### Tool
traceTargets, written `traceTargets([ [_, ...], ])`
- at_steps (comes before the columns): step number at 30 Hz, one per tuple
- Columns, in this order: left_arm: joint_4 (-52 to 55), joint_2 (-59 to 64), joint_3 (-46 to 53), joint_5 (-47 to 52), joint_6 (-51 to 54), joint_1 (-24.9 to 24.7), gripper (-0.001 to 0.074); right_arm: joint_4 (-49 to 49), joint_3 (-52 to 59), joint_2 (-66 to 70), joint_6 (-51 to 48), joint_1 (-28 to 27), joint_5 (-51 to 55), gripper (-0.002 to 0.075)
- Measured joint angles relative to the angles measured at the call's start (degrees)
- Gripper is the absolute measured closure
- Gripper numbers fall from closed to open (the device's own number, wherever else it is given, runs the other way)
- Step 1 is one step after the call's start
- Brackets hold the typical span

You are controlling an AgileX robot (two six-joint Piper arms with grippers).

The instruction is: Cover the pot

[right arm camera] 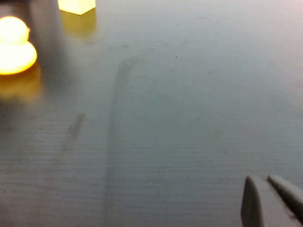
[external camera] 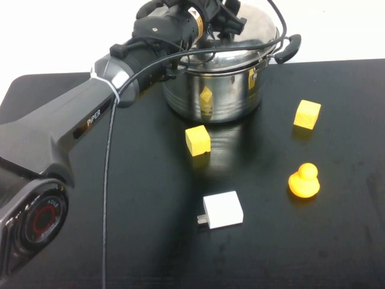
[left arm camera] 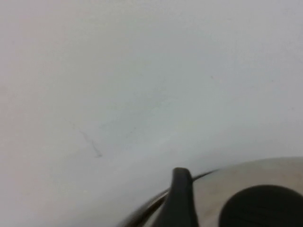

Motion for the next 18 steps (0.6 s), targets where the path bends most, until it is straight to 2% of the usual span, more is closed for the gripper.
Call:
traceTargets([
  [3,0.0,-0.5,0.0,2.5,1.5,-0.1,0.0158,0.0,0.0,0.0,0.0,0.0,0.0,0.0728],
  [9,0.0,-5.0,0.0,4.6,2.1,-0.1,0.0191,0.0,0.0,0.0,0.0,0.0,0.0,0.0728],
  [12,0.0,-8.6,0.0,5.3,2.2,-0.1,0.0258,0.0,0.0,0.0,0.0,0.0,0.0,0.0728],
  [15,-0.2,-12.8,0.0,6.1,2.2,-0.1,0.0356,0.0,0.0,0.0,0.0,0.0,0.0,0.0728],
  [18,-2.0,-17.1,0.0,7.9,2.3,-0.1,0.0496,0.0,0.0,0.0,0.0,0.0,0.0,0.0728],
])
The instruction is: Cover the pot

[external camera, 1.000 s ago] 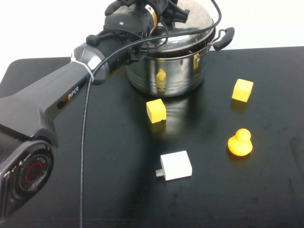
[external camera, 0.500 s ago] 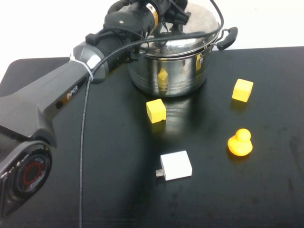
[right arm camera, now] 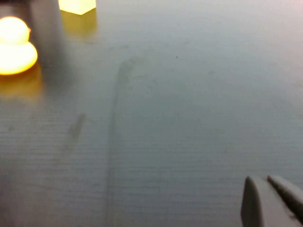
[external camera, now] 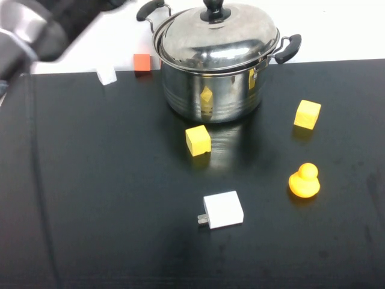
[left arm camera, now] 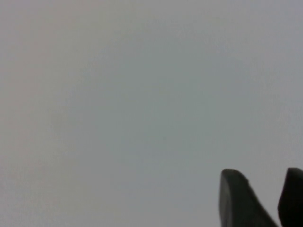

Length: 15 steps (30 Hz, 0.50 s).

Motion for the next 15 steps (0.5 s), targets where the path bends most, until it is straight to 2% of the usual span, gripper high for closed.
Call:
traceTargets([
  [2,-2.7,-3.3,0.0,0.9,0.0,0.0,0.0615,0.0,0.0,0.0,0.0,0.0,0.0,0.0728],
  [5,-7.4,-8.2,0.0,2.2,0.9,0.0,0.0699,0.0,0.0,0.0,0.0,0.0,0.0,0.0728],
  [8,-10.7,-12.6,0.0,3.7,3.0,0.0,0.0725,0.0,0.0,0.0,0.0,0.0,0.0,0.0728],
  [15,-12.2,-21.7,0.0,7.0,5.9,0.0,0.0735,0.0,0.0,0.0,0.0,0.0,0.0,0.0728],
])
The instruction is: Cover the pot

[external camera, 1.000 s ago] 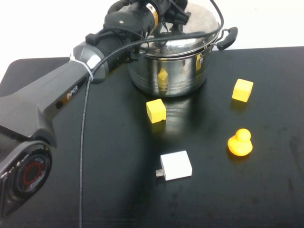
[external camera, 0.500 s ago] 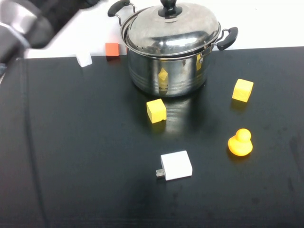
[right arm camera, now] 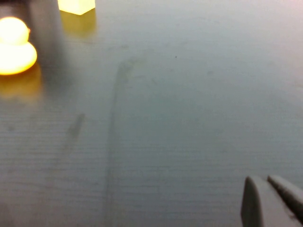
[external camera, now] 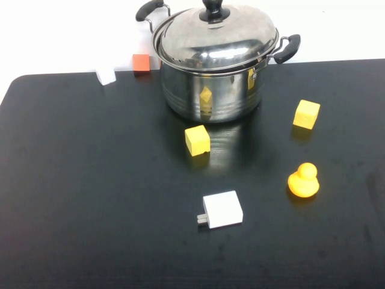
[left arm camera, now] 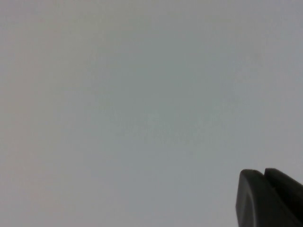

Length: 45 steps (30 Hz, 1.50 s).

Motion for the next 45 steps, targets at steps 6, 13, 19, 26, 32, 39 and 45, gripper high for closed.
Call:
traceTargets([
  [6,-0.3,-10.4,0.0,0.3,0.5,0.0,0.0735,0.0,0.0,0.0,0.0,0.0,0.0,0.0728],
  [13,-8.9,-21.9,-0.6,-1.7,-7.7,0.0,0.0735,0.0,0.0,0.0,0.0,0.0,0.0,0.0728],
  [19,-10.7,-26.2,-0.7,-1.5,-9.5,0.0,0.0736,0.0,0.0,0.0,0.0,0.0,0.0,0.0728],
  [26,-29.7,-29.4,-0.7,21.9,1.4,0.0,0.0736,0.0,0.0,0.0,0.0,0.0,0.0,0.0728],
  [32,-47.6,-29.8,0.8,52.7,25.5,0.0,0.0736,0.0,0.0,0.0,0.0,0.0,0.0,0.0728],
  [39,-60.3,-32.3,17.1,44.8,45.2,0.0,0.0736,0.0,0.0,0.0,0.0,0.0,0.0,0.0728],
  [45,-61.2,-45.1,44.8,16.1,49.2,0.0,0.0736,0.0,0.0,0.0,0.0,0.0,0.0,0.0728],
])
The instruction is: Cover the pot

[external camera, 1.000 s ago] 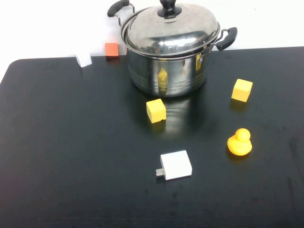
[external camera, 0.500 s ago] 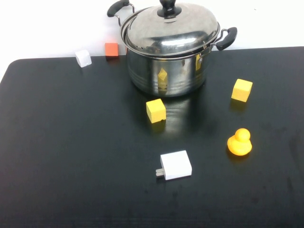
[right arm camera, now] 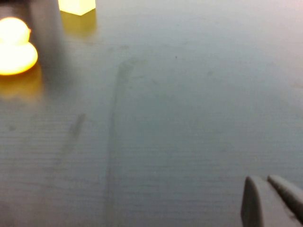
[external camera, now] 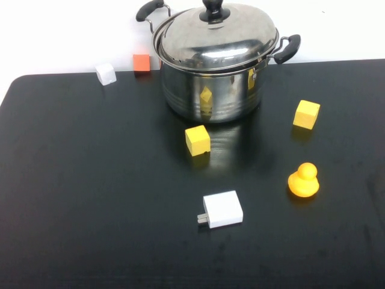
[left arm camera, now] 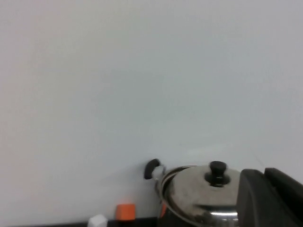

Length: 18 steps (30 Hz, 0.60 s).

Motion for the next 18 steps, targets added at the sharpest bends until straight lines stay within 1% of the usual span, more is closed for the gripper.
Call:
traceTargets([
  [2,0.0,-5.7,10.3,-7.6,1.0,0.3,0.0736,0.0,0.0,0.0,0.0,0.0,0.0,0.0728],
  [5,-0.4,-12.9,24.2,-14.8,1.5,2.1,0.0736,0.0,0.0,0.0,0.0,0.0,0.0,0.0728],
  [7,-2.4,-16.6,33.3,-16.7,2.3,3.9,0.0736,0.0,0.0,0.0,0.0,0.0,0.0,0.0728],
  [9,-7.2,-20.2,41.3,-17.1,4.3,6.6,0.0736,0.0,0.0,0.0,0.0,0.0,0.0,0.0728],
  [14,-19.4,-26.6,54.3,-18.5,11.1,13.7,0.0736,0.0,0.0,0.0,0.0,0.0,0.0,0.0728],
  [18,-21.9,-30.6,61.8,-19.8,13.0,17.3,0.0736,0.0,0.0,0.0,0.1,0.0,0.0,0.0728],
])
